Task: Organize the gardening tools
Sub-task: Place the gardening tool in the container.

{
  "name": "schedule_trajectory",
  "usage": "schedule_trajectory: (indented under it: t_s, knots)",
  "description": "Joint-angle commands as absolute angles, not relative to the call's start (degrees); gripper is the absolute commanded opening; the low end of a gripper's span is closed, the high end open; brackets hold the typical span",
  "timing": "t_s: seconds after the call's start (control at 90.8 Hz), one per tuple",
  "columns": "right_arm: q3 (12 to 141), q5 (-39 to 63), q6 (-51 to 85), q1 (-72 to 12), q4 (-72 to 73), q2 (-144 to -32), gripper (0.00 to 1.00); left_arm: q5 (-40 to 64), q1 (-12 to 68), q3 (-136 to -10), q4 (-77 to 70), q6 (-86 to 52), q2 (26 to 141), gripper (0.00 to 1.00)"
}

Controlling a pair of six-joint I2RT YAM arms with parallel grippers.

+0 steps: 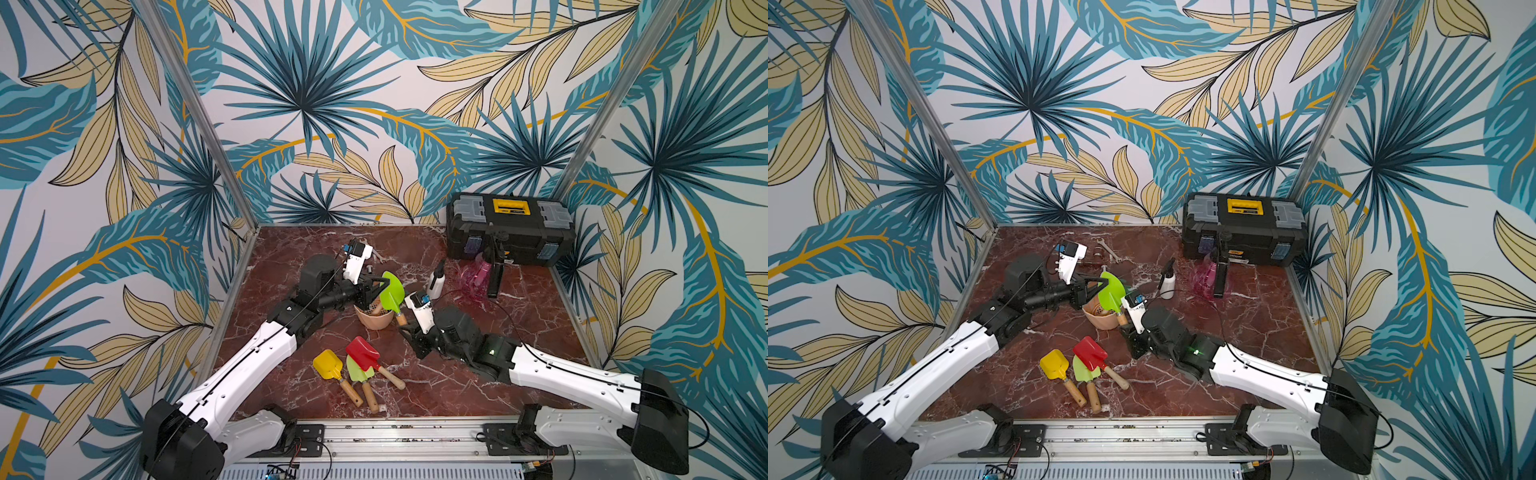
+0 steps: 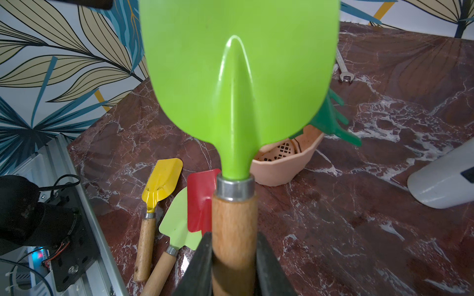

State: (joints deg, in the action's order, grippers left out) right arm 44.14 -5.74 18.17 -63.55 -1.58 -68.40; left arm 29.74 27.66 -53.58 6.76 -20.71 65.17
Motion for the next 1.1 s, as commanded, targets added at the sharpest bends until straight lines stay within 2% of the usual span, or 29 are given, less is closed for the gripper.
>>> schedule_trajectory:
  t_s: [0.0,0.066,0.176,0.253,0.308,0.485,0.595,0.837,1.09]
  knots:
    - [45.26,-5.81,18.08,-63.59,-0.41,-68.90,0.16,31.34,28.16,-52.80,4.59,-18.63,61.94,0.06]
    - [45.39,-6.63,18.42,-63.68,-0.72,-68.82,0.30,30.20,28.21,-52.89,4.64,-17.67,60.87,0.04]
    - [45.46,-8.29,19.41,-63.62,-1.20,-68.73,0.59,27.39,28.18,-53.33,4.55,-15.00,58.91,0.02]
    - [45.23,-9.50,20.26,-63.63,-1.35,-68.49,0.72,25.32,28.17,-53.56,4.02,-12.14,57.68,0.01]
    - [44.87,-9.92,20.78,-63.68,-1.21,-68.15,0.76,23.60,28.21,-53.68,3.73,-9.62,57.08,0.01]
    - [42.65,-9.97,22.11,-63.60,0.45,-65.42,0.86,18.84,28.21,-52.05,1.40,0.15,57.07,0.01]
    - [41.41,-10.08,22.69,-63.54,0.89,-63.15,0.88,16.38,28.21,-49.72,-1.49,4.03,57.52,0.00]
    - [38.58,-12.29,23.43,-63.42,0.88,-59.47,0.89,14.82,28.21,-42.00,-11.74,4.77,57.36,0.01]
    - [37.01,-13.09,24.26,-63.46,1.10,-58.10,0.89,13.15,28.21,-40.97,-12.49,5.77,56.58,0.01]
